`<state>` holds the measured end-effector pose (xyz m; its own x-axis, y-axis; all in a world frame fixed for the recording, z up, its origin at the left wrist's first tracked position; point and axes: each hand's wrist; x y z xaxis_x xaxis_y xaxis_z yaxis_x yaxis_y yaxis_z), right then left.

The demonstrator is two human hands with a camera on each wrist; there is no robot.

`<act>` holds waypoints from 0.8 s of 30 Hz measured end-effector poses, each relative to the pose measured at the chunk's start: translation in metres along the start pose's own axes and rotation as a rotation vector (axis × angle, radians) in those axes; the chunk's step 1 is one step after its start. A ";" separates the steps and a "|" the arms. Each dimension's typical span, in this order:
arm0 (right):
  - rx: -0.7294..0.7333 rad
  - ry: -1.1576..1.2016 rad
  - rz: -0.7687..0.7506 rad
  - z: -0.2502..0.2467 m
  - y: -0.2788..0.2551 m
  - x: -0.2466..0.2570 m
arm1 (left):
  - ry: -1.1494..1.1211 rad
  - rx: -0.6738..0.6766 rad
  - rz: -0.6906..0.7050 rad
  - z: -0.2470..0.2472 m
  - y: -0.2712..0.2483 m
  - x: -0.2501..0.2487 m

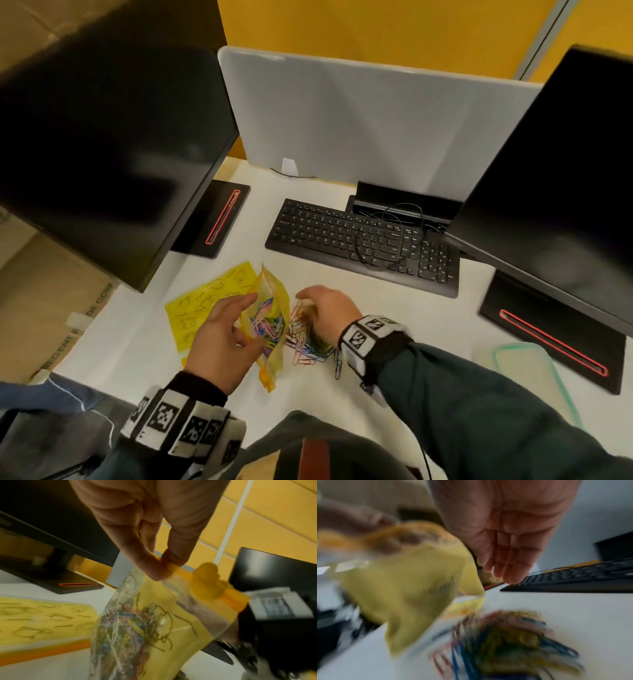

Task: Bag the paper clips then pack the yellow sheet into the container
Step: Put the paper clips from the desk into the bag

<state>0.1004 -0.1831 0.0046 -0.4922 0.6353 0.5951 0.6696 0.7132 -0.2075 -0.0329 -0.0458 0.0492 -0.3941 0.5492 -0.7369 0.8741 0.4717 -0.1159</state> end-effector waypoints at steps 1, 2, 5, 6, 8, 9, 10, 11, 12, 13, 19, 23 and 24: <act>0.127 -0.107 -0.095 0.011 0.005 0.000 | -0.002 -0.016 -0.026 -0.003 0.000 0.003; 0.238 -0.198 -0.189 0.021 0.010 0.000 | 0.002 -0.033 -0.051 -0.006 -0.001 0.005; 0.457 -0.442 -0.294 0.043 0.017 -0.001 | 0.017 -0.079 -0.108 -0.011 -0.003 0.011; 0.486 -0.485 -0.275 0.048 0.016 -0.003 | 0.023 -0.091 -0.120 -0.011 -0.004 0.012; 0.481 -0.493 -0.254 0.053 0.012 -0.009 | 0.030 -0.111 -0.127 -0.012 -0.006 0.014; 0.466 -0.489 -0.246 0.052 0.008 -0.013 | 0.030 -0.114 -0.123 -0.011 -0.006 0.014; 0.465 -0.487 -0.240 0.051 0.005 -0.018 | 0.030 -0.115 -0.125 -0.011 -0.007 0.014; 0.465 -0.484 -0.230 0.050 0.001 -0.025 | 0.029 -0.113 -0.128 -0.011 -0.007 0.014; 0.462 -0.478 -0.220 0.046 -0.004 -0.032 | 0.026 -0.108 -0.129 -0.010 -0.007 0.014; 0.457 -0.468 -0.206 0.042 -0.009 -0.039 | 0.026 -0.099 -0.127 -0.009 -0.006 0.013; 0.360 -0.327 -0.117 0.018 -0.035 -0.066 | 0.020 -0.055 -0.067 0.000 -0.002 0.008; 0.203 -0.247 0.014 -0.003 -0.037 -0.083 | 0.015 -0.001 -0.048 0.005 -0.001 0.004; 0.205 -0.248 0.038 -0.007 -0.036 -0.087 | 0.012 0.015 -0.044 0.007 -0.001 0.003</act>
<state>0.1234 -0.2665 -0.0342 -0.6068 0.6973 0.3815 0.5764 0.7165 -0.3928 -0.0332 -0.0490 0.0423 -0.4358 0.5364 -0.7227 0.8600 0.4851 -0.1585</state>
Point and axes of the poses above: each hand's wrist, its own y-axis towards the middle knuckle, its own z-axis out of the palm, x = y × z, and after that the axes turned 2 degrees about -z, right-handed
